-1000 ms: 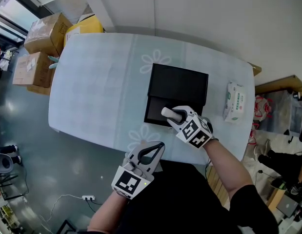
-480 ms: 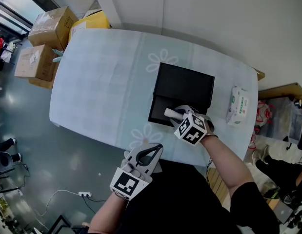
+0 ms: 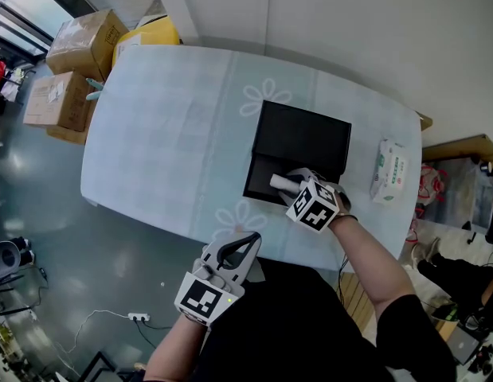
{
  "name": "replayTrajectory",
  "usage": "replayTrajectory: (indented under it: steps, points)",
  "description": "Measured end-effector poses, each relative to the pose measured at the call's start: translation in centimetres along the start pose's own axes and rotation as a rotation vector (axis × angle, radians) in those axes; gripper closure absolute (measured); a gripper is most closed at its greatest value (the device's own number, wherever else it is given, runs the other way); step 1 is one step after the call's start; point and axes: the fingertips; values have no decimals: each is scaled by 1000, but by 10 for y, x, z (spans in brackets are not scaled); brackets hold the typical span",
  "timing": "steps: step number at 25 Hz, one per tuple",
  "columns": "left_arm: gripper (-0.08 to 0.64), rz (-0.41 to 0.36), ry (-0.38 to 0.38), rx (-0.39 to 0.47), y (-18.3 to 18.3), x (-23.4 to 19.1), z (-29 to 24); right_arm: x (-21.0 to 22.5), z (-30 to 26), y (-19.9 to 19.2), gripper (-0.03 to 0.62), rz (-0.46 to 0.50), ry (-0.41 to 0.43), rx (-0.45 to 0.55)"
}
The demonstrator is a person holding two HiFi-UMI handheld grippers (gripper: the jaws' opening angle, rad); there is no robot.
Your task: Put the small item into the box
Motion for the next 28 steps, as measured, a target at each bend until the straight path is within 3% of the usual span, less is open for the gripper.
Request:
replayTrajectory:
  steps: [11, 21, 24, 25, 28]
  points:
    - [554, -17, -57, 2, 9, 0, 14, 0, 31, 11, 448, -72, -72, 63]
    - [552, -112, -178, 25, 32, 12, 47, -20, 89, 24, 449, -263, -218, 237]
    - [554, -125, -201, 34, 36, 14, 59, -31, 111, 33, 510, -344, -270, 325]
    - [552, -131, -208, 38, 38, 14, 62, -34, 119, 37, 558, -369, -289, 359]
    - [552, -149, -228, 62, 47, 16, 76, -47, 145, 50, 581, -440, -326, 472]
Point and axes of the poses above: the fingertips, and each gripper's own axes: z backward along the fingers, x to its right, y out of its top, and after that the axes turned 7 degrees about -z, right-handed
